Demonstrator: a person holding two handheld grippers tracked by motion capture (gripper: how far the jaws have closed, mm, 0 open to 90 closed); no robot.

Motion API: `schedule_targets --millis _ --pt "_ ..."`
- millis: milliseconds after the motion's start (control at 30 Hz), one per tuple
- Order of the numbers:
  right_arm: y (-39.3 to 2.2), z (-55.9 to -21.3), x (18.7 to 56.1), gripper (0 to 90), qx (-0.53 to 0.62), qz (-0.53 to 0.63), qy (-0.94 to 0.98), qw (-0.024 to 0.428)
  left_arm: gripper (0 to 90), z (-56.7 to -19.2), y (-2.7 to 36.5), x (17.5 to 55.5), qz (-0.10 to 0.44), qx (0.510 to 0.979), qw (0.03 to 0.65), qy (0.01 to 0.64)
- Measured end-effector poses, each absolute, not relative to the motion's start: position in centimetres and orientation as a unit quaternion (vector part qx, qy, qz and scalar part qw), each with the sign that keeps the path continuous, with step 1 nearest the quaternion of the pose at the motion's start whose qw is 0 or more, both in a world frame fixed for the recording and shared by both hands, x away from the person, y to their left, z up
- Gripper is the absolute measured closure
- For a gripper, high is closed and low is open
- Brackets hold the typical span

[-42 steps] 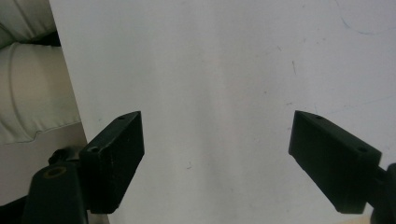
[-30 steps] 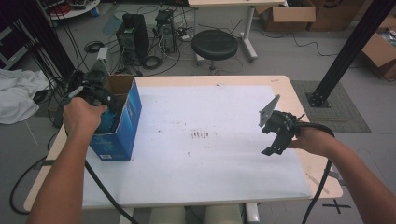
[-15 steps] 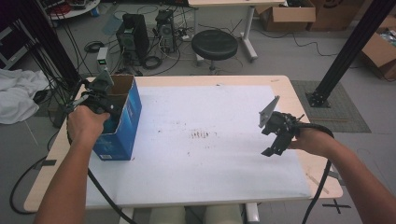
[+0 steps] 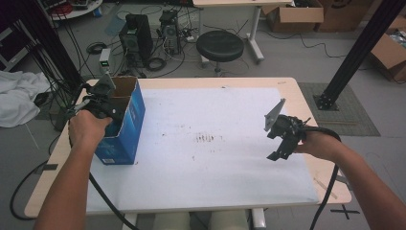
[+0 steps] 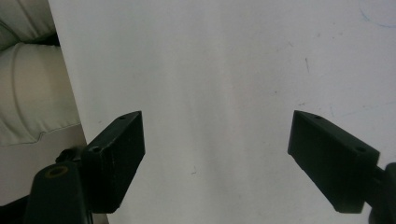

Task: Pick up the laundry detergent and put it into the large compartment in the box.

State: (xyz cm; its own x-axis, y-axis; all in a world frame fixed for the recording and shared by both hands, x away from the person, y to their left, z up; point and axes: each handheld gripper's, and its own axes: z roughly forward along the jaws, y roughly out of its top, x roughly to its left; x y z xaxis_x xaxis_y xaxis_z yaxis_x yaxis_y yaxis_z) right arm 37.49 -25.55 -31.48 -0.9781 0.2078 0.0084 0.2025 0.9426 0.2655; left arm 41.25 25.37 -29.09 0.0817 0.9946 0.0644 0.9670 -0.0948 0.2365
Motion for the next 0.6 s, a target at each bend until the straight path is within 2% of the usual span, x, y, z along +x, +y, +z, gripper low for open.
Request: schedule_targets --millis 600 --pt "-25.51 -31.4 37.35 18.6 0.101 0.133 0.986 0.015 31.8 -28.56 25.61 41.09 0.097 0.731 0.092 0.669"
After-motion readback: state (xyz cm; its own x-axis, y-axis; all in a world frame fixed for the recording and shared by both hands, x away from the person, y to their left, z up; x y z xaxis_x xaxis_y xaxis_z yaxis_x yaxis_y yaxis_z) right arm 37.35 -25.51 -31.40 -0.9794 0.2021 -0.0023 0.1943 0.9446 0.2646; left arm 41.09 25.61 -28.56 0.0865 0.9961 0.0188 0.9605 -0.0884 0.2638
